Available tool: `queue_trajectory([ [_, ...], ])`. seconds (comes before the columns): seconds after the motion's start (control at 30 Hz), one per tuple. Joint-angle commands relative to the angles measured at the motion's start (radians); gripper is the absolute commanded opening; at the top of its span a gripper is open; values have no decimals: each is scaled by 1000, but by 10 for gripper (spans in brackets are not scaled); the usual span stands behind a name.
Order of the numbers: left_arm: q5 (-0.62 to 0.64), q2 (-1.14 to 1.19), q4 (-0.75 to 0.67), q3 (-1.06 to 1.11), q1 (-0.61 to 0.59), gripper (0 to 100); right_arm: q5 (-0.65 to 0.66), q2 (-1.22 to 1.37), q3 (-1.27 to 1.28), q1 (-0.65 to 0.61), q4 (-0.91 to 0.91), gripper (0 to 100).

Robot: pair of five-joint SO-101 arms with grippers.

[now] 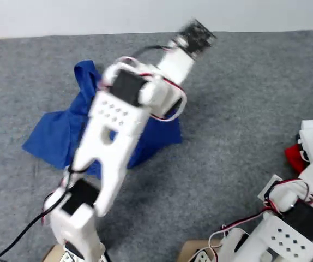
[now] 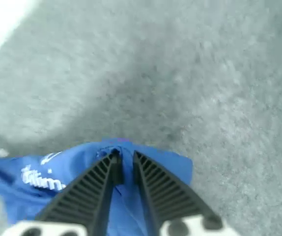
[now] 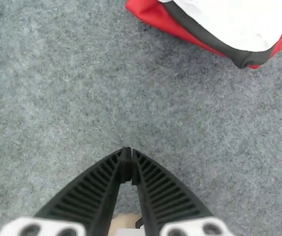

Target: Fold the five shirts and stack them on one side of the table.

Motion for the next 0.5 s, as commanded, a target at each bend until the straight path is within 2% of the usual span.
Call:
queue_trajectory([
  [0.0, -83, -253, 29, 171, 14, 2, 9, -7, -5, -12, -25, 10],
  [0.2, -203, -555, 23, 657, 72, 13, 9, -2, -5, -13, -68, 10],
  [0.27, -222, -600, 23, 762, 58, 66, 11, -2, -5, -35, -68, 13],
  [0.37, -222, -655, 23, 839, -6, 170, 11, -2, -5, -110, -64, 15],
  [0.47, -226, -698, 23, 845, -55, 207, 11, -2, -5, -214, -73, 15],
])
